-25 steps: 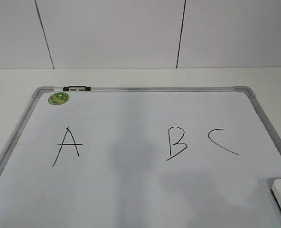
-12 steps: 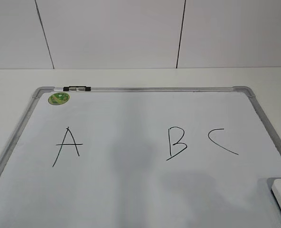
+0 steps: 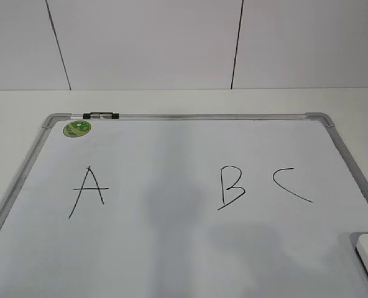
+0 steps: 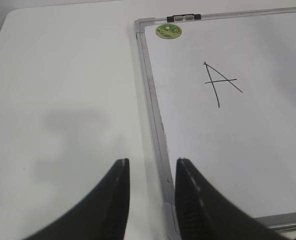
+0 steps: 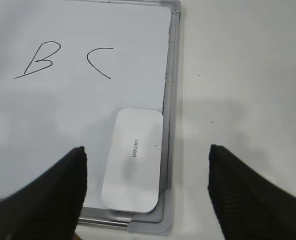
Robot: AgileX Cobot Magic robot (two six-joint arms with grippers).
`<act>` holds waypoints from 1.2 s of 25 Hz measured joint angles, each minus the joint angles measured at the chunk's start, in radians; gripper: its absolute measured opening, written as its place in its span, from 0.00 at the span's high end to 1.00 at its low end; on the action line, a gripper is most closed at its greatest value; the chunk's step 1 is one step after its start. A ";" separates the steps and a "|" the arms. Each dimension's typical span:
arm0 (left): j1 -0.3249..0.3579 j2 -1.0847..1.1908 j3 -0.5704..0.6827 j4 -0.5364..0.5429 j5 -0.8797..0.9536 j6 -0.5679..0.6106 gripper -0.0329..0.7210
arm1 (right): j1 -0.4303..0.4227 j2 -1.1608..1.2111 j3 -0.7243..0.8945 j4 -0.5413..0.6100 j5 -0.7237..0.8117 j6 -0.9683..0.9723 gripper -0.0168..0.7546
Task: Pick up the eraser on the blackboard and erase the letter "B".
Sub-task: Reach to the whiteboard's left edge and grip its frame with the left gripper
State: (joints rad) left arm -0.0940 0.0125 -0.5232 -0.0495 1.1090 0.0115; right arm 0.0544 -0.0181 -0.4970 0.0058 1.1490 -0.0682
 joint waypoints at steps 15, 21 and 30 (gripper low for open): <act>0.000 0.011 -0.002 -0.005 0.002 0.000 0.64 | 0.000 0.244 -0.086 0.105 0.113 0.081 0.22; 0.000 0.199 -0.053 -0.025 0.013 0.000 0.64 | 0.000 0.415 -0.160 0.154 0.114 0.085 0.22; 0.000 0.592 -0.228 -0.025 0.011 -0.004 0.64 | 0.000 0.612 -0.211 0.160 0.112 0.111 0.22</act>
State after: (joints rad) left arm -0.0940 0.6049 -0.7512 -0.0745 1.1196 0.0074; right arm 0.0544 0.5937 -0.7084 0.1662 1.2613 0.0426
